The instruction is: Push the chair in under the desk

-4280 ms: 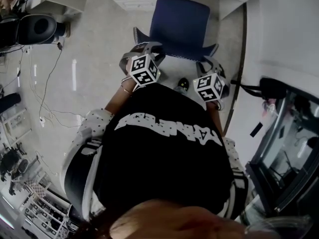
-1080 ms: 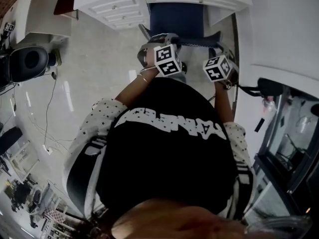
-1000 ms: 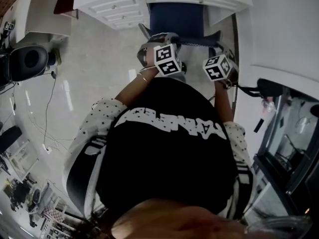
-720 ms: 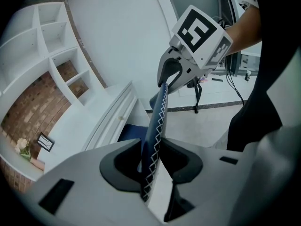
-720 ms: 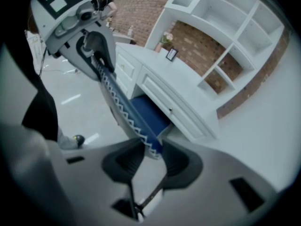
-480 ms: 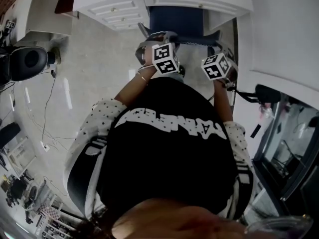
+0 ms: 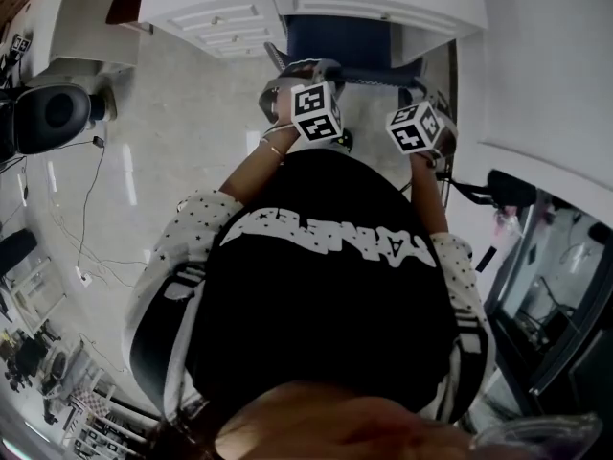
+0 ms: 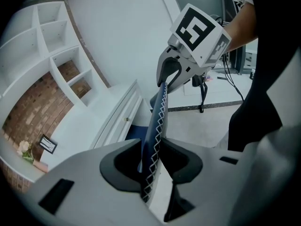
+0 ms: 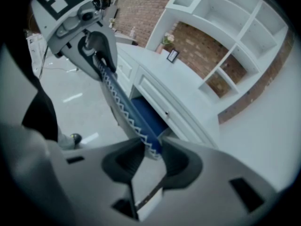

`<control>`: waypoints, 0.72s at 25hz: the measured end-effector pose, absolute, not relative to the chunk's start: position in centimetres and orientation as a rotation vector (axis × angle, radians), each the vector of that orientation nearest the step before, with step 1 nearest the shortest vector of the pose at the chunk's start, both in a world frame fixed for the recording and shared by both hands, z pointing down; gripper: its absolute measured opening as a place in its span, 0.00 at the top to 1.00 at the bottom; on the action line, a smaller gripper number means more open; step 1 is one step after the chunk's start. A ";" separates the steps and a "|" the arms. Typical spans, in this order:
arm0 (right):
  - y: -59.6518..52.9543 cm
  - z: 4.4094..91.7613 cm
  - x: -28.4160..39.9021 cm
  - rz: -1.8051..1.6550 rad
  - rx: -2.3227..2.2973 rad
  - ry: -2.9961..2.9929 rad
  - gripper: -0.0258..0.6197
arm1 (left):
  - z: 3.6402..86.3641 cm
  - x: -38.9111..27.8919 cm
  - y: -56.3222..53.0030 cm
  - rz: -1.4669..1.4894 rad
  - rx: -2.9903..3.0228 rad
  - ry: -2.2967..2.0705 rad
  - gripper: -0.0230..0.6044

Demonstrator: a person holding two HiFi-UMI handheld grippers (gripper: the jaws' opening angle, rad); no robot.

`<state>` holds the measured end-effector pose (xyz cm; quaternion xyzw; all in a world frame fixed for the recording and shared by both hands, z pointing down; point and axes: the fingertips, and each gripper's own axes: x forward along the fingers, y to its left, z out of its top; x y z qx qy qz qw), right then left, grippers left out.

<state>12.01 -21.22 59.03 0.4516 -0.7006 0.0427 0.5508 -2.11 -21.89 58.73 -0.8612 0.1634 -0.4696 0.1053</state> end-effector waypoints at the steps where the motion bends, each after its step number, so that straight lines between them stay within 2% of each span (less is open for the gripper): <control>1: -21.3 59.0 12.1 0.099 1.065 -1.658 0.76 | 58.8 -2.1 -22.0 -1.383 -2.540 0.482 0.73; 18: -24.5 59.0 13.2 0.060 1.026 -1.688 0.76 | 59.0 -1.0 -24.6 -1.396 -2.539 0.543 0.73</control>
